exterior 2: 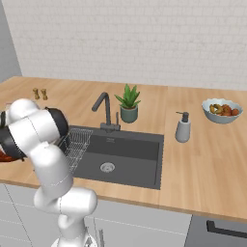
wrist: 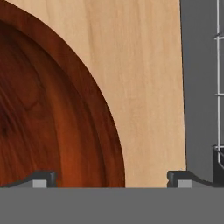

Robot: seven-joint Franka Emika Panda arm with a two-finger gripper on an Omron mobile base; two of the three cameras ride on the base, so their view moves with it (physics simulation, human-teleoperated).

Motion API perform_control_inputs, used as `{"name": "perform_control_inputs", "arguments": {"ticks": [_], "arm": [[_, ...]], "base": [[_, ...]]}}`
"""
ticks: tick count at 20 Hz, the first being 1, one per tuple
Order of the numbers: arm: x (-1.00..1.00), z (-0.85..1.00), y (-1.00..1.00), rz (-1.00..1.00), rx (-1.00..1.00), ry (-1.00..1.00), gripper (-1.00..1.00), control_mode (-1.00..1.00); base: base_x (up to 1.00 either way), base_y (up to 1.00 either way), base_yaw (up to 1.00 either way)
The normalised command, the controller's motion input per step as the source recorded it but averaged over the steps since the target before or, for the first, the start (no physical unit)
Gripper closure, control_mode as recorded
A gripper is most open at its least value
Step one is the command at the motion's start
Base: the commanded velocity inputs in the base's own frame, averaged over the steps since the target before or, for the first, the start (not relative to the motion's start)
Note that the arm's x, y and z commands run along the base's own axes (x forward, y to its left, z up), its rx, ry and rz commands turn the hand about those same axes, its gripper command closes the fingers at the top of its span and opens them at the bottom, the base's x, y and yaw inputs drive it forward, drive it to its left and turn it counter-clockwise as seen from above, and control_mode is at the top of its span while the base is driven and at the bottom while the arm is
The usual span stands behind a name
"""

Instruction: Pick the carrot from the sink and place it in the bowl. Then pick the bowl and place it in the microwave. Then close the microwave door and press the start button.

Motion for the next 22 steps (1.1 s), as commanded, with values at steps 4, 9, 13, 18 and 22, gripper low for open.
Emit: {"name": "perform_control_inputs", "arguments": {"ticks": [4, 9, 13, 18, 22], "arm": [[0.03, -0.26, 0.01, 0.0, 0.0, 0.0, -1.0, -1.0], [0.0, -0.24, 0.12, 0.0, -0.01, 0.0, 1.0, -1.0], [0.02, -0.24, 0.15, 0.0, -0.02, 0.0, 1.0, -1.0], [0.01, 0.0, 0.03, -0.02, 0.0, 0.01, 1.0, -1.0], [-0.07, 0.26, -0.03, -0.1, 0.0, -0.01, 1.0, -1.0]], "base": [[0.0, 0.0, 0.0], [0.0, 0.0, 0.0], [0.0, 0.0, 0.0], [0.0, 0.0, 0.0], [0.0, 0.0, 0.0]]}}
